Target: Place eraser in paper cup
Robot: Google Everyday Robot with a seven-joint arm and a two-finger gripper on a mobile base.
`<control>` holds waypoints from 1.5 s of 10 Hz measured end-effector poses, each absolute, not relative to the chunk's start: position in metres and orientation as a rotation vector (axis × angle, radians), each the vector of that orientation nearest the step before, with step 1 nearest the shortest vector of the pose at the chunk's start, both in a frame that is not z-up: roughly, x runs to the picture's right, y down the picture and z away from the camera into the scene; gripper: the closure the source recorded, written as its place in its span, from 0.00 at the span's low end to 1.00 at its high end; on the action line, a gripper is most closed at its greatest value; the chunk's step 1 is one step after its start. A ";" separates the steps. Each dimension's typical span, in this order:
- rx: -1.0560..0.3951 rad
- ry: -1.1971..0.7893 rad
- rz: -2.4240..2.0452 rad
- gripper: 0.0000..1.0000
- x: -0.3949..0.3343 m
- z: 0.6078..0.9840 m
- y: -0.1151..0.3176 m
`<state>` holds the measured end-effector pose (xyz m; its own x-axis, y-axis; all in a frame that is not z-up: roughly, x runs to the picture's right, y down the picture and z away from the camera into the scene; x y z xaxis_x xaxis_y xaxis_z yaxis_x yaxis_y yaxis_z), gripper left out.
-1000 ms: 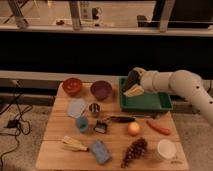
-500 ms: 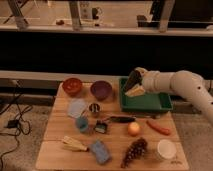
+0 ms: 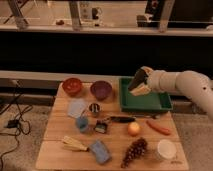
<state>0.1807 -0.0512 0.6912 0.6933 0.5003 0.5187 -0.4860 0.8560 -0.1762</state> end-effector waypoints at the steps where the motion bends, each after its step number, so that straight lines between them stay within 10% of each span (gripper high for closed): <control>1: -0.018 -0.576 0.557 1.00 0.186 0.690 -0.053; 15: -0.076 -0.365 0.583 1.00 0.238 0.684 -0.029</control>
<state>0.2378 -0.0285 0.6843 0.7727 0.5508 0.3155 -0.5240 0.8340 -0.1728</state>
